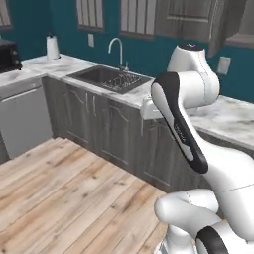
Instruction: Open the cabinet and move the ladle to the pot. Then close the cabinet.
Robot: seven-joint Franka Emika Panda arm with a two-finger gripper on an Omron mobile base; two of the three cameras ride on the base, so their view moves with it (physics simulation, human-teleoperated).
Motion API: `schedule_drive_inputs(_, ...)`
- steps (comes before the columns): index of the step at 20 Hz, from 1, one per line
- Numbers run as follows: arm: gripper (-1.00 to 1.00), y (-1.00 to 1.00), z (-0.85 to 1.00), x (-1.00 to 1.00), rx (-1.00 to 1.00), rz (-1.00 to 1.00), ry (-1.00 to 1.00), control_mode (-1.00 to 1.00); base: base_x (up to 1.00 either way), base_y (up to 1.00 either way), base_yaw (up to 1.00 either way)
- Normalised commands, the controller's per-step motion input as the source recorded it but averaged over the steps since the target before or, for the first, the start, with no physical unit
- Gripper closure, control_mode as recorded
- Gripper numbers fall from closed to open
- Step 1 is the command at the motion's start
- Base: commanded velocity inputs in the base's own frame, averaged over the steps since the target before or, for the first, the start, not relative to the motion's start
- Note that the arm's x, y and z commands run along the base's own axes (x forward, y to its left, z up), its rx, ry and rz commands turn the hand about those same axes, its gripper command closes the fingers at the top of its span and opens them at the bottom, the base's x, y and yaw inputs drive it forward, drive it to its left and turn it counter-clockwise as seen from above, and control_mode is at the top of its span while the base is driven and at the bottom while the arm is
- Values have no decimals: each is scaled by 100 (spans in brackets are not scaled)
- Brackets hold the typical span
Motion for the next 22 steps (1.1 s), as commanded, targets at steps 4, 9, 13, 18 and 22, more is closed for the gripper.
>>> schedule_drive_inputs(4, -100, 0, 0, 0, 0, 0, 0, 100, 0, -31, -85)
schedule_drive_inputs(9, -100, 0, 0, 0, 0, 0, 0, 100, 0, -29, -83)
schedule_drive_inputs(13, -100, 0, 0, 0, 0, 0, 0, 100, 0, -10, -80)
schedule_drive_inputs(18, -100, 0, 0, 0, 0, 0, 0, 100, 17, 1, -50)
schedule_drive_inputs(22, -100, 0, 0, 0, 0, 0, 0, 100, 67, 0, -4)
